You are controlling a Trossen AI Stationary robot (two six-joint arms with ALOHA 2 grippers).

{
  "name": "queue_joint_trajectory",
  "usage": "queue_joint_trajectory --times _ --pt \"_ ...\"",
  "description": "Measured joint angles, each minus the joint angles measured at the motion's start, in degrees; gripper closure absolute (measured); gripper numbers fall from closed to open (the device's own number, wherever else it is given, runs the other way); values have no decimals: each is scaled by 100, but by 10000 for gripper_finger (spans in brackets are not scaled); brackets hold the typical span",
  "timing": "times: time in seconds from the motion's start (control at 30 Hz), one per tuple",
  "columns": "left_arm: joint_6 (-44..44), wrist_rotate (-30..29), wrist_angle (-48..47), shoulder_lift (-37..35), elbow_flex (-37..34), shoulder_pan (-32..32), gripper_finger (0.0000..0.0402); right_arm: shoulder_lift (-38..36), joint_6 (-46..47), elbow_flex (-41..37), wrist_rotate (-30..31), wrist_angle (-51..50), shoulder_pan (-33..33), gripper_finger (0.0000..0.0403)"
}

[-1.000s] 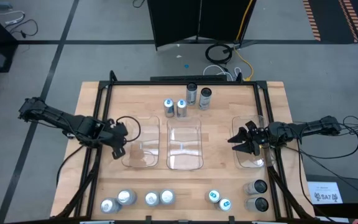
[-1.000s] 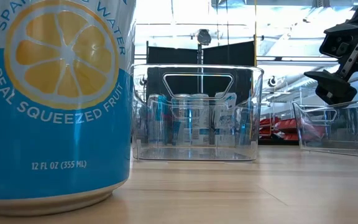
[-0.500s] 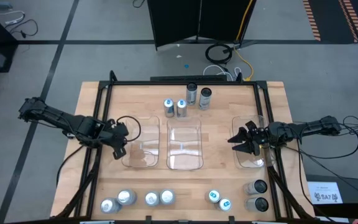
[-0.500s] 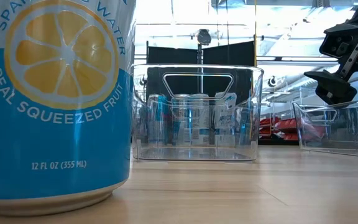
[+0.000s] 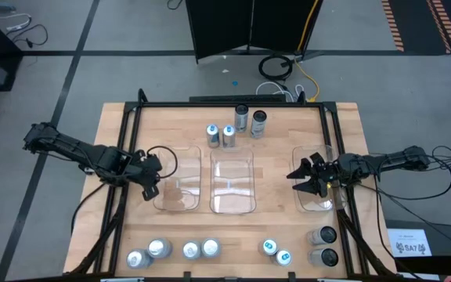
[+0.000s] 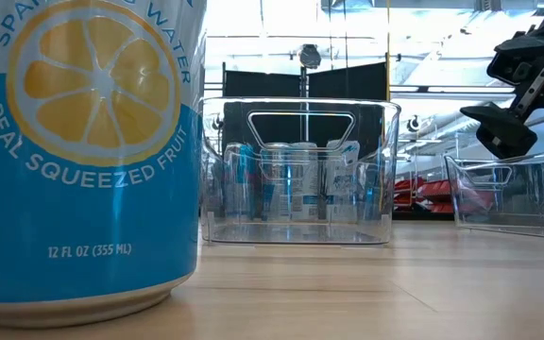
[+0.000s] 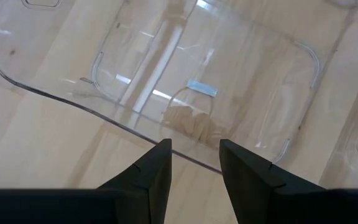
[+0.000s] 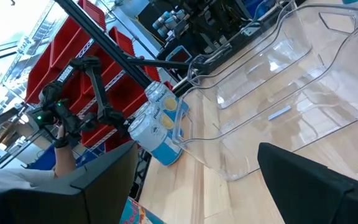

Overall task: Sort soda cans
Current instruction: Move the right transparent bin beside the middle transparent bin

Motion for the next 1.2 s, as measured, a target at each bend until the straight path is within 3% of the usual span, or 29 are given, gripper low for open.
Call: queue_joint_trajectory --times 0.63,0.77,1.03,1.2 --pt "0 0 -3 0 0 0 257 -2 47 -1 42 42 2 78" --pt "7 0 -3 0 0 0 257 -2 -407 -1 546 54 2 78" --pt "620 -412 -7 0 0 -2 257 0 -348 -1 2014 234 2 78" --pt "925 -655 -3 0 0 -1 257 0 -347 -1 2305 281 0 78"
